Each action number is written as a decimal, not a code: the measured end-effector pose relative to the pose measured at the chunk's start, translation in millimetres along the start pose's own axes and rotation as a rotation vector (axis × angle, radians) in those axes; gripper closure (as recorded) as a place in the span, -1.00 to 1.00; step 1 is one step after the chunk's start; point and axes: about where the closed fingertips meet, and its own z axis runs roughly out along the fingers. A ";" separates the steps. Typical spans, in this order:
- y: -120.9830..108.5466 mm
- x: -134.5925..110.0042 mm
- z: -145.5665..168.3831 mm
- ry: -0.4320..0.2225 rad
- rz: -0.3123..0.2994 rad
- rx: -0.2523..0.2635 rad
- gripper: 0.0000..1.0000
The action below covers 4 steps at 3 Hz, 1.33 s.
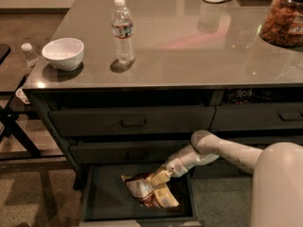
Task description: Place brown chip bag into bottom drawer
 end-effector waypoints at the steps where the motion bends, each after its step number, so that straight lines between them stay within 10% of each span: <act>1: -17.4 20.6 7.8 -0.085 0.049 -0.012 1.00; 4: -40.1 39.8 22.5 -0.185 0.092 -0.067 1.00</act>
Offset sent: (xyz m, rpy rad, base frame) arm 0.0072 -0.0348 -0.0753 0.1449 0.0975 -0.1627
